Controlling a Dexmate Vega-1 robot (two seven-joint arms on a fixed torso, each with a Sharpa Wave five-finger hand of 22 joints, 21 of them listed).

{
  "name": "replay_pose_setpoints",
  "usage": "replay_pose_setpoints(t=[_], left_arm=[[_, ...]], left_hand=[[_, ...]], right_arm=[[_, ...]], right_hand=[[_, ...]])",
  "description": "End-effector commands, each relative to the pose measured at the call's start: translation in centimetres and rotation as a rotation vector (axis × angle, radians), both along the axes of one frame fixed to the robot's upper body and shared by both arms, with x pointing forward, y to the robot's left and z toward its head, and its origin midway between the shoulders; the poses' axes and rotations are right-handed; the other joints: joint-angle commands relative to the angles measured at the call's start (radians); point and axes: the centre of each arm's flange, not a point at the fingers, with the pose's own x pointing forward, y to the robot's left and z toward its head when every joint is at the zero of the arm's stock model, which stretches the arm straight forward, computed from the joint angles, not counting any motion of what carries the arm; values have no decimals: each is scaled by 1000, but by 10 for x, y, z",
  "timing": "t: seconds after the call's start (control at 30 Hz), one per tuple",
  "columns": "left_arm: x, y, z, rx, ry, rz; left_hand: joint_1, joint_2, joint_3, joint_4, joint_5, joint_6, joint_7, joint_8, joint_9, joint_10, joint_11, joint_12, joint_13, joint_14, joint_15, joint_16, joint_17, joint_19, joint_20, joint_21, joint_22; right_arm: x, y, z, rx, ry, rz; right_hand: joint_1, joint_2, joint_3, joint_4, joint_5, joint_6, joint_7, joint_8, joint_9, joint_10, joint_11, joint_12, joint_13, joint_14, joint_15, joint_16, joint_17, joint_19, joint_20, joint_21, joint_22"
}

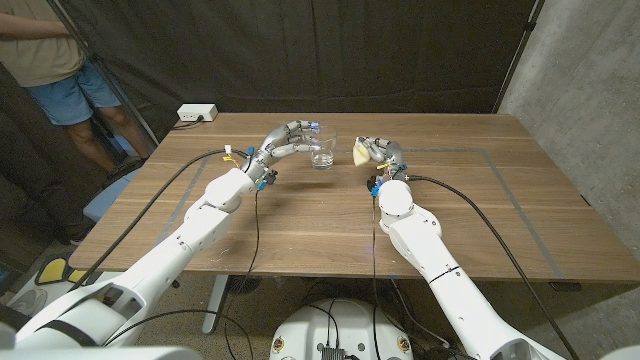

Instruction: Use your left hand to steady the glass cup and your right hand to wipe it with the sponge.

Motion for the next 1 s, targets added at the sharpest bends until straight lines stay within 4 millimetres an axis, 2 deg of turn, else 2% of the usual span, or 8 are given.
replay_pose_setpoints(t=[0.03,0.3,0.8,1.0], left_arm=[[9,-17,-2,42,23,-10],[17,-22,-5,47,42,-12],[26,-27,0,22,43,-2],[26,-30,4,6,33,-4]], left_hand=[[188,223,71,64,8,67,-62,98,3,126,-114,6,3,121,-275,0,6,-5,0,8,2],[186,222,72,65,8,65,-64,100,1,127,-112,6,6,122,-274,-5,11,-6,-1,14,0],[184,221,76,66,8,66,-63,104,-2,129,-112,5,9,128,-273,-15,15,-9,-1,24,-4],[184,221,78,66,9,66,-61,106,-4,130,-113,5,11,130,-272,-18,20,-11,-1,29,-6]], right_arm=[[1,11,12,28,-40,17],[3,12,16,47,-50,-6],[4,26,15,168,-79,-80],[6,29,8,285,-44,-61]], right_hand=[[30,18,3,-4,3,13,11,1,6,9,0,5,6,26,-50,4,6,-1,-102,11,6],[34,16,3,-5,3,16,10,0,6,12,3,4,7,30,-50,5,9,-3,-104,21,9],[43,15,2,-6,4,27,18,-1,7,20,5,4,11,39,-51,8,18,-4,-108,45,16],[46,15,2,-7,4,28,19,-2,7,23,6,4,13,40,-51,9,21,-8,-109,52,18]])
